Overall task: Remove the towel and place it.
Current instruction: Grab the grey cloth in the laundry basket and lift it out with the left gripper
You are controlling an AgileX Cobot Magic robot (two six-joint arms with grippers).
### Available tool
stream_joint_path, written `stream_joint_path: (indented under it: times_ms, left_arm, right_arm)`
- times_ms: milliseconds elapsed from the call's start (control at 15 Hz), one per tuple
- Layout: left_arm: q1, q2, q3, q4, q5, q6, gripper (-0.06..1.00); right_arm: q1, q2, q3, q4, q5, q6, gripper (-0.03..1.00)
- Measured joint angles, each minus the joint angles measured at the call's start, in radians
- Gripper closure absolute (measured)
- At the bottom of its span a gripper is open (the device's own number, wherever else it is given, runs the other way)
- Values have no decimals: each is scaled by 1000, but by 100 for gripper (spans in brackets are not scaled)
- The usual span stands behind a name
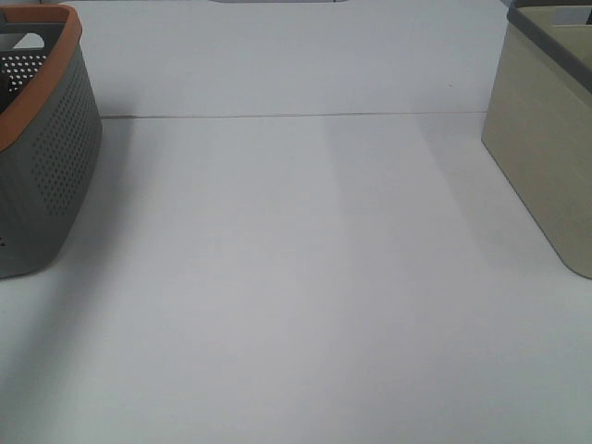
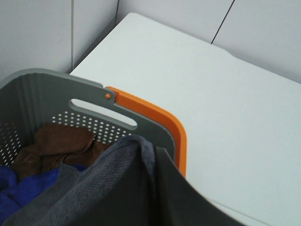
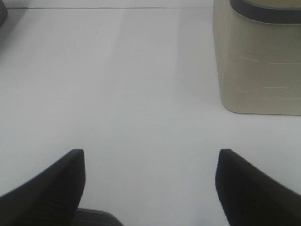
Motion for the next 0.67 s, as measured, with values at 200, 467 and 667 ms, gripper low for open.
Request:
stream_joint_path:
  times_ms: [200,467,667]
  left_arm:
    - [-23,-49,0,20,-91,0,94]
    - [-28,-113,0,26,-351,0,94]
    - [-28,-165,0,31,-517,0,94]
  right_arm:
    - [0,0,0,0,0,0,21]
    - [0,0,0,0,0,0,21]
    - [0,0,0,0,0,0,21]
